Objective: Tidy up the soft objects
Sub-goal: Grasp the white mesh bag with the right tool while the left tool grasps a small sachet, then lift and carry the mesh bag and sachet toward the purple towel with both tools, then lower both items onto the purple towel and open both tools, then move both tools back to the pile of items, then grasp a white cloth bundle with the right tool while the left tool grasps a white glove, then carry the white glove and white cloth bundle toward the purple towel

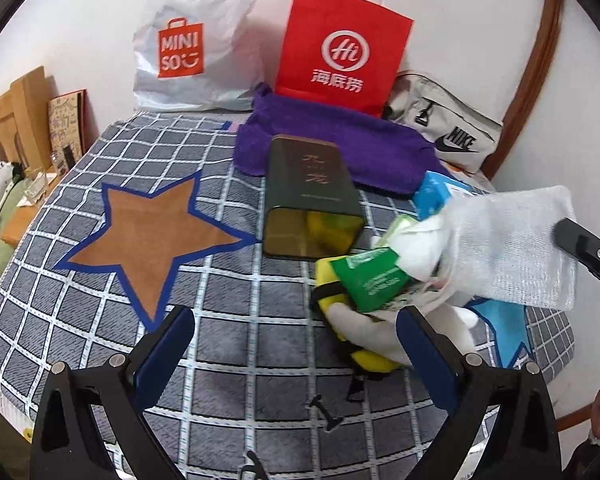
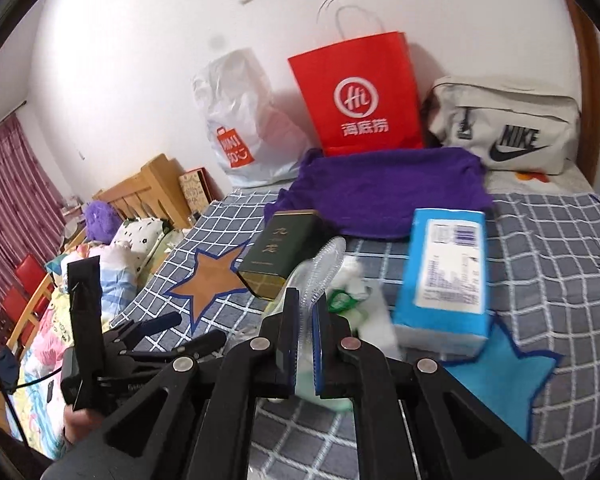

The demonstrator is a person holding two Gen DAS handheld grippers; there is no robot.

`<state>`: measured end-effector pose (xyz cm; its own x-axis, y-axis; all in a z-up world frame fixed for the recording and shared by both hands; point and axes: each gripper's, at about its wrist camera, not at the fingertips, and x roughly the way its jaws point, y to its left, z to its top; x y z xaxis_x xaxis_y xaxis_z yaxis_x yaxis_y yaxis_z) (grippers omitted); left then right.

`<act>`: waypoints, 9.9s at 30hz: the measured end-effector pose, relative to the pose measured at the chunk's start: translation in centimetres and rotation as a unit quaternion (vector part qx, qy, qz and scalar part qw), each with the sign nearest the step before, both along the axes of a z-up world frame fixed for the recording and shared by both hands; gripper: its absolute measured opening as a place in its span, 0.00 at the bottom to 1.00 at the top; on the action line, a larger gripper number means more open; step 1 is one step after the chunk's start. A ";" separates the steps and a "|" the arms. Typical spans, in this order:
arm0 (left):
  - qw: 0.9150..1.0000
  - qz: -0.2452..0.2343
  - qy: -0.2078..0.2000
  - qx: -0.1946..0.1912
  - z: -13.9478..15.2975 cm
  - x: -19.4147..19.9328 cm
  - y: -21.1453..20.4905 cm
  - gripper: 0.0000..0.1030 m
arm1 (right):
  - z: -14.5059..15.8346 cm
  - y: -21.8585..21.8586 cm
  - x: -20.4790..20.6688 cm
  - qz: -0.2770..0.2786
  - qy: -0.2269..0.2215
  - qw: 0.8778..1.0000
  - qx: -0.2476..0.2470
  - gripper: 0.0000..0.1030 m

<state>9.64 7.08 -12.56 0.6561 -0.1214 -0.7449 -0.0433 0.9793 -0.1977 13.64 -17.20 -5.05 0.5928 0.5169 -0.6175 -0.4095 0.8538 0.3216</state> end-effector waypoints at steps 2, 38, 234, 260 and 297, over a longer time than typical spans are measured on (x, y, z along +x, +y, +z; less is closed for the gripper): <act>1.000 -0.005 0.000 0.002 0.2 0.0 -0.6 0.98 | 0.1 -1.5 -0.8 -0.010 -0.007 1.000 -0.006 0.06; 0.996 -0.082 0.003 -0.024 0.8 3.4 -4.2 0.09 | -13.1 -8.0 1.2 -0.070 0.088 0.978 -0.177 0.89; 0.997 -0.028 0.043 -0.053 0.9 4.1 1.5 0.54 | -2.5 4.3 5.2 0.059 -0.056 0.988 -0.128 0.24; 0.989 -0.127 0.071 0.003 -2.7 3.0 -8.3 0.36 | -9.8 -6.3 0.8 -0.038 0.042 0.992 -0.115 0.24; 0.994 -0.088 -0.045 -0.052 7.8 1.8 -2.9 0.11 | -4.7 -7.1 2.1 -0.060 0.027 0.994 -0.092 0.24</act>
<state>11.49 4.19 -4.77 0.6815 -0.3121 -0.6619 0.1483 0.9446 -0.2927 15.72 -24.26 -9.79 0.6077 0.3188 -0.7274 -0.2870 0.9422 0.1731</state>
